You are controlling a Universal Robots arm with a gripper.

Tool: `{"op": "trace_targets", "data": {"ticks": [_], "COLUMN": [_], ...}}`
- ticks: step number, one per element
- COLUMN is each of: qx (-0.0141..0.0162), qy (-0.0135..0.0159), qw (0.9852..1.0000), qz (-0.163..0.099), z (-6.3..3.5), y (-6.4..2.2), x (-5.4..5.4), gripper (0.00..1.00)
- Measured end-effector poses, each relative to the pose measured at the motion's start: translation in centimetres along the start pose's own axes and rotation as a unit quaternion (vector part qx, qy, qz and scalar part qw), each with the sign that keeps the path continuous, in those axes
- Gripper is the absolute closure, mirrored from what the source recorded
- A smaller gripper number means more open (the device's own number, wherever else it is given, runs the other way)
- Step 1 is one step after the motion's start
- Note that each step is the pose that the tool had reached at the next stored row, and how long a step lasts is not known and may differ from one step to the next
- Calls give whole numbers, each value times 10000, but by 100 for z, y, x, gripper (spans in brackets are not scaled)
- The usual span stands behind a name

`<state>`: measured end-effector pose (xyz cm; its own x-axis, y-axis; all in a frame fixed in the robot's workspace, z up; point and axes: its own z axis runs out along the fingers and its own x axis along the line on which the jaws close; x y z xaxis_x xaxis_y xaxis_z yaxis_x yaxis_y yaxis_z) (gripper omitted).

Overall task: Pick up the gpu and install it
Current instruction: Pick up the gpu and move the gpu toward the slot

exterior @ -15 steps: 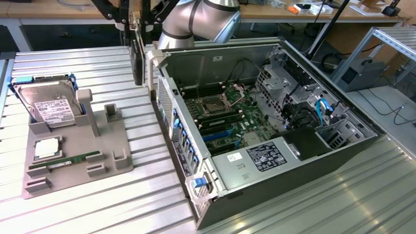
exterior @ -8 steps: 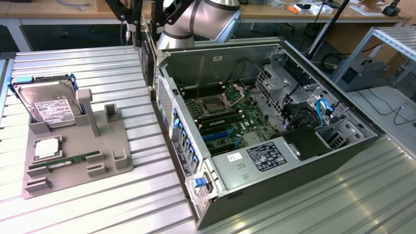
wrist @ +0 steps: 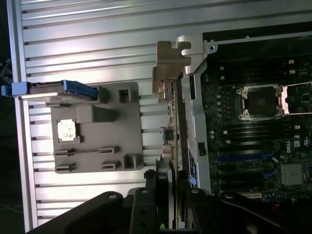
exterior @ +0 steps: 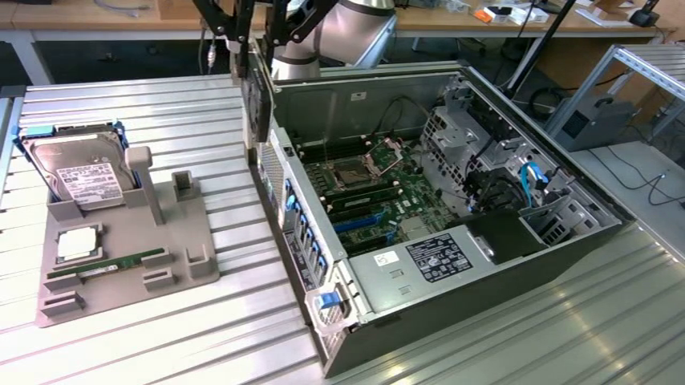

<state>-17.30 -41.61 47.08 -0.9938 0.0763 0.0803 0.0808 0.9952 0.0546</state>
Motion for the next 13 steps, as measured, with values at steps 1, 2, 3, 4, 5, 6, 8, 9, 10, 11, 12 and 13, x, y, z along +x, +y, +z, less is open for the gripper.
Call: {"op": "trace_targets", "data": {"ticks": [1, 2, 3, 4, 5, 6, 8, 9, 10, 11, 12, 13], "qx": [0, 0, 0, -1, -1, -2, -2, -2, -2, -3, -4, -3], "qy": [7, 14, 22, 33, 39, 45, 59, 72, 80, 87, 93, 101], "qw": [10000, 10000, 10000, 10000, 10000, 10000, 10000, 10000, 10000, 10000, 10000, 9999], "qz": [1, 1, 1, 1, 1, 2, 3, 4, 4, 4, 4, 5], "z": [-1, -3, -4, -5, -6, -7, -10, -12, -13, -14, -15, -17], "y": [-2, -3, -5, -8, -10, -12, -16, -19, -21, -23, -25, -27], "x": [-17, -34, -53, -77, -91, -106, -138, -169, -188, -204, -220, -238], "gripper": [72, 72, 72, 72, 72, 72, 72, 72, 72, 72, 72, 72]}}
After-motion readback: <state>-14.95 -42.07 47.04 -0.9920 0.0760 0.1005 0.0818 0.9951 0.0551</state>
